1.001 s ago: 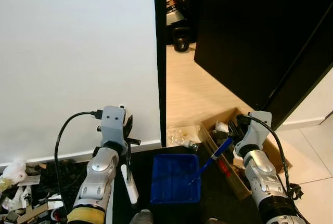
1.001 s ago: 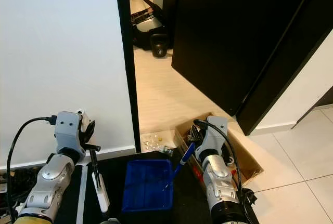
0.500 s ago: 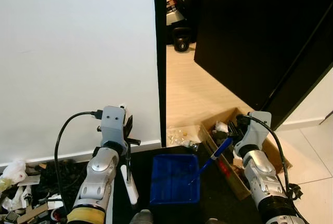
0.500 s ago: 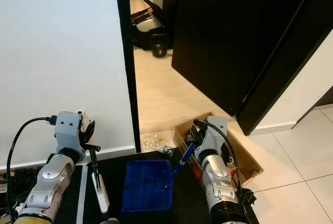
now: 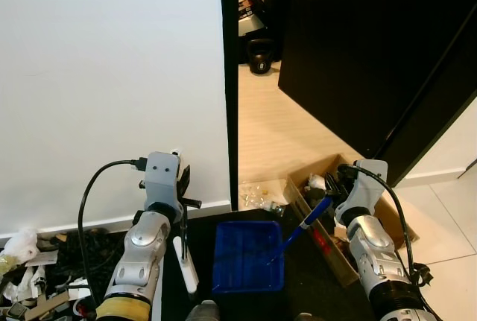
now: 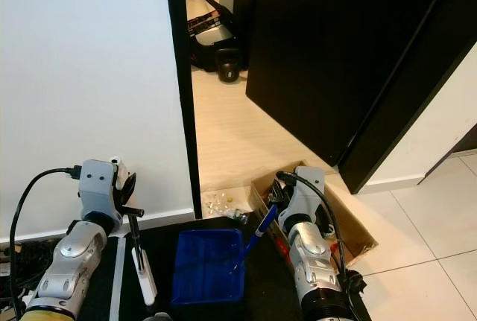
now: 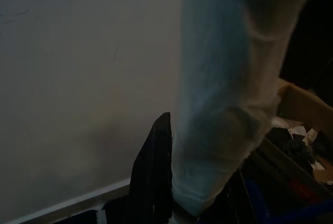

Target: Sweep floor

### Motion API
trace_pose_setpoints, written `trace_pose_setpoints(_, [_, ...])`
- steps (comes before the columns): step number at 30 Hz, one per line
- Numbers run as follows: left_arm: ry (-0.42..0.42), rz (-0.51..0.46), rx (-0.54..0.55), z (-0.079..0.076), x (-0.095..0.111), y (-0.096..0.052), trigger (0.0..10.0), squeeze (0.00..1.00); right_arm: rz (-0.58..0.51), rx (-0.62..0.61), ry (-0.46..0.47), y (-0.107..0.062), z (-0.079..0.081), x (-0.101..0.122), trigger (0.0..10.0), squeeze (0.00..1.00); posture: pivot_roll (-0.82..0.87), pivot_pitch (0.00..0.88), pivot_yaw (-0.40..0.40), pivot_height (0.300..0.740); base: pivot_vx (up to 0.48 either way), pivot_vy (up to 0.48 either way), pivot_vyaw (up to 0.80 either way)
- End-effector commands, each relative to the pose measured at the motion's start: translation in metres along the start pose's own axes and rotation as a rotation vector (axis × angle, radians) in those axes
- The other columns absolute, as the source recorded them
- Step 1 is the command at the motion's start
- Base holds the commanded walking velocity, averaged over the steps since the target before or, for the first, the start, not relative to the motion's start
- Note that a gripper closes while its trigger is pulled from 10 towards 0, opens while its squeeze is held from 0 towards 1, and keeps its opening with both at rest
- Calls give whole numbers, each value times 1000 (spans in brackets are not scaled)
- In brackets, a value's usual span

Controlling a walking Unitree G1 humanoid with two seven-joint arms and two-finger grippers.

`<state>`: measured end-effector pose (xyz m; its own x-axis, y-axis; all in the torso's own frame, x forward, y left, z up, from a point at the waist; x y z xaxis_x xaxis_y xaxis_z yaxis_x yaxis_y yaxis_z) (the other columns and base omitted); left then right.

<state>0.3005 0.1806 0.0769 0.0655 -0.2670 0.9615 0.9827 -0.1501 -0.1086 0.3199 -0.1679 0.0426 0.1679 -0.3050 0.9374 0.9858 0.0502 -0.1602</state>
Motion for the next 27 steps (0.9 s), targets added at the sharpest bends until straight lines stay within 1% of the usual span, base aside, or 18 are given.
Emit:
trace_pose_setpoints(1, [21, -11, 2, 1, 3, 0, 10000, 0, -7, -6, 19, 0, -1, 1, 10000, 0, 143, 44, 4, 740, 0, 0, 0])
trace_pose_setpoints(27, [23, -11, 0, 1, 3, -1, 10000, 0, 0, 1, 15, 1, 1, 0, 10000, 0, 146, 38, 2, 740, 0, 0, 0])
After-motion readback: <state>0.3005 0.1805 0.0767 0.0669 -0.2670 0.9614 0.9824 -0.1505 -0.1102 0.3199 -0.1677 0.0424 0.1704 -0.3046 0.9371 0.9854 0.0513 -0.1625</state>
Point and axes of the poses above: a point about 5 cm out from each wrist's last joint towards the gripper, its own y axis pointing out of the wrist towards the gripper, its own x axis along the axis of the wrist's last joint, z = x × y, the point moved 2 cm from there along y, pointing out of the wrist towards the gripper, and after that the axes turned 10 degrees about y, right-handed, at the moved point
